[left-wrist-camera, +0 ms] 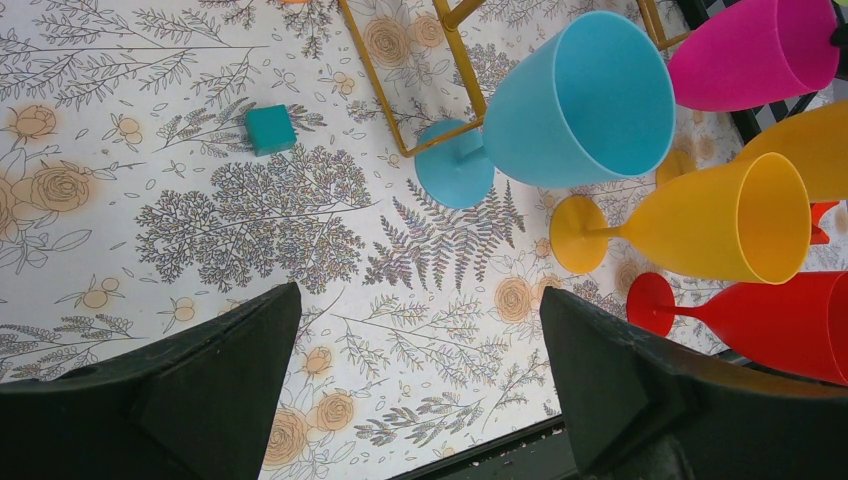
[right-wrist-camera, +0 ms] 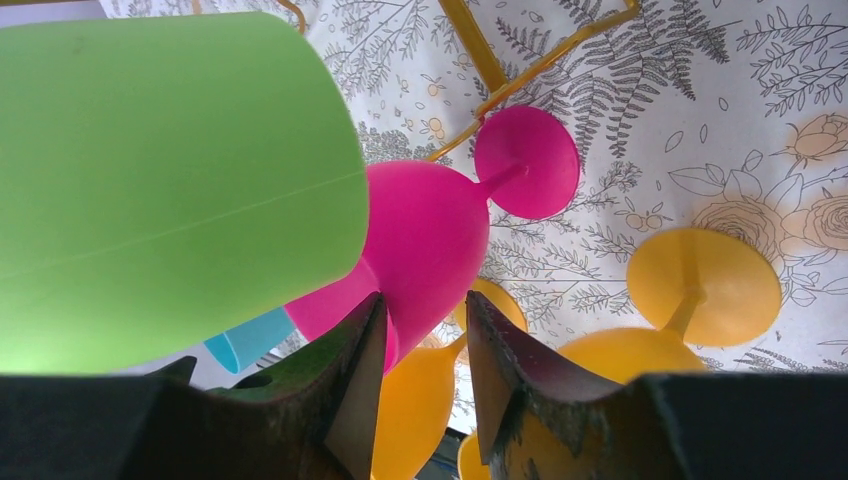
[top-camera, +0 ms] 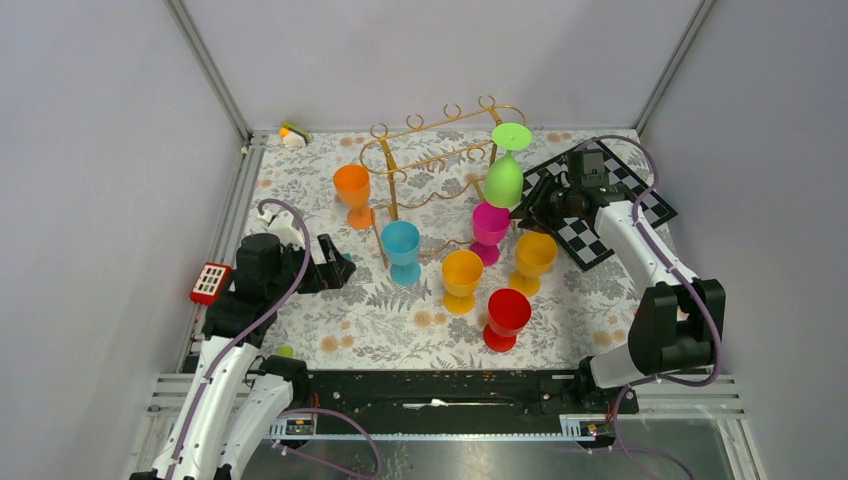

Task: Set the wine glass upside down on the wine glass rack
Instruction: Pick up the wine glass at the center of the board.

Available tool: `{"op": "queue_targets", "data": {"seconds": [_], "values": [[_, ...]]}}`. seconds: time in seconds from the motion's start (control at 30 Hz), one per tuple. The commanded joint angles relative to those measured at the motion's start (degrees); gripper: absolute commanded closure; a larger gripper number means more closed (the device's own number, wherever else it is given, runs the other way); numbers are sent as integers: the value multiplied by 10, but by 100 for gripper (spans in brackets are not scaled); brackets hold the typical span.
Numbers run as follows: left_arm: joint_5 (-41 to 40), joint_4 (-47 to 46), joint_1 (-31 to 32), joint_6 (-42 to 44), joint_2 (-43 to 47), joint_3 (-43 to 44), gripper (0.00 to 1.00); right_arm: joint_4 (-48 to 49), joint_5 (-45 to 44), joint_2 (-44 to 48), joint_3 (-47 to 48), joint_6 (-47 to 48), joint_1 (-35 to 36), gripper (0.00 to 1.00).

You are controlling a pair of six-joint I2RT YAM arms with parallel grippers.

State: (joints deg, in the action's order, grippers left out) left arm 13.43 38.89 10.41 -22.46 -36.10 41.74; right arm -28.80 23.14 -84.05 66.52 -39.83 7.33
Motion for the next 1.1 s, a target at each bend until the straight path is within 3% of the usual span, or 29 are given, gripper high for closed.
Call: {"op": "queue_targets", "data": {"seconds": [0.0,0.2,0.7,0.9,1.07], "values": [[1,-31,1,5,4,0,1,6,13,-18,7,13,-2,58],[-4,-30,1,4,7,1,1,14,27,-34,10,6,-2,59],[-4,-29,1,4,6,1,1,-46,-28,-31,41,49,-1,81],[-3,-29,1,4,5,1,1,-46,-15,-36,45,50,-1,100],[-2,-29,1,4,5,1,1,-48,-16,-37,46,50,-1,100]]}}
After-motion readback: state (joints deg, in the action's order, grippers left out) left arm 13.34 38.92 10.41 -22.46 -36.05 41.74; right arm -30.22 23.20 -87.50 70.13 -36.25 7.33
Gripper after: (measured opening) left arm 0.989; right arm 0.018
